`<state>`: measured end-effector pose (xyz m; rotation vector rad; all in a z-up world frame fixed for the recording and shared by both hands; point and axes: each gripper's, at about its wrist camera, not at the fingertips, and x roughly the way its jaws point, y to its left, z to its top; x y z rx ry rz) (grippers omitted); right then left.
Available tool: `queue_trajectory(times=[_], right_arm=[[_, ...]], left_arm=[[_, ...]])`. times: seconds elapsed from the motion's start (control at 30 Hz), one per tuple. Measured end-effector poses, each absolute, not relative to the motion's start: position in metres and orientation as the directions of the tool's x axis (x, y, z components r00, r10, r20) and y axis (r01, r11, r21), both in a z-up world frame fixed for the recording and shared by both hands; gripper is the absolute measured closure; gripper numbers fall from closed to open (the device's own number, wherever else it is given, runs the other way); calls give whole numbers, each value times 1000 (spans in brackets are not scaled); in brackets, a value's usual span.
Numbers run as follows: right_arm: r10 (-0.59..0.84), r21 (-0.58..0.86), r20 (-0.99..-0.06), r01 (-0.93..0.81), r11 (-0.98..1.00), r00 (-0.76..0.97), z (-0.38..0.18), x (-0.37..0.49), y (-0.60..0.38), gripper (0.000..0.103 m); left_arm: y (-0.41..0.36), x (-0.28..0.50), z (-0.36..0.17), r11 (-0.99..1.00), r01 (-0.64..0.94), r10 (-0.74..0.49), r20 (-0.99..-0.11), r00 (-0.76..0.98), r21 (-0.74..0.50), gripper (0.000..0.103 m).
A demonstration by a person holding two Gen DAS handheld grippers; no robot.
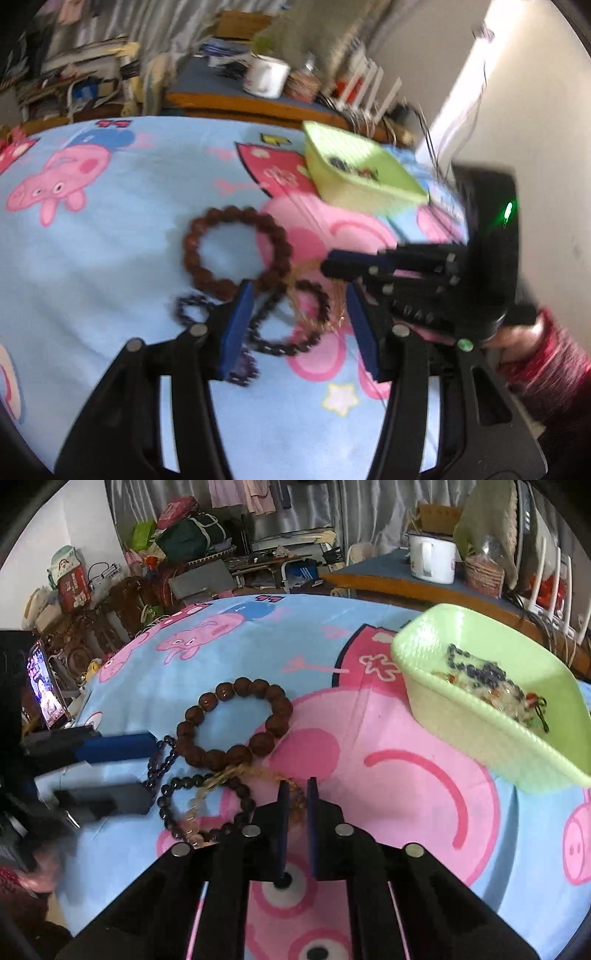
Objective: Organize jewelry
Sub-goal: 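Grasp the amber bead bracelet with the left tool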
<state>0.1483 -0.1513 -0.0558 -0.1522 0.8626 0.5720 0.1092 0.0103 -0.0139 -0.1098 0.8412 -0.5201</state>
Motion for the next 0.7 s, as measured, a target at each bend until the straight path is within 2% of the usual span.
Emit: queue_trajectory(times=[0.1, 0.2, 0.3, 0.43, 0.53, 0.6, 0.63, 0.7], right_arm=[[405, 89, -750, -527, 845, 523, -58, 137, -162, 103], [406, 98, -743, -514, 852, 532, -59, 128, -172, 103], [406, 104, -729, -497, 862, 552, -58, 116, -185, 103], [396, 117, -711, -458, 881, 581, -57, 92, -215, 103], [358, 97, -703, -415, 904, 615, -57, 70, -236, 103], [363, 137, -703, -384, 913, 612, -62, 55, -254, 103], [380, 169, -699, -376, 911, 606, -64, 50, -261, 103], [415, 234, -677, -356, 905, 608, -67, 37, -274, 103]], left_arm=[[-12, 110, -26, 891, 411, -407, -744, 529, -195, 63], [-21, 116, -36, 884, 421, -409, -774, 484, -204, 86], [-32, 119, -35, 878, 435, -416, -767, 489, -199, 96], [-52, 113, -31, 847, 489, -454, -761, 463, -208, 96], [-74, 98, -30, 821, 546, -457, -763, 457, -164, 96], [-84, 90, -31, 806, 573, -462, -766, 447, -151, 96], [-87, 88, -32, 804, 576, -460, -766, 449, -145, 94], [-91, 86, -35, 812, 570, -439, -774, 457, -124, 82]])
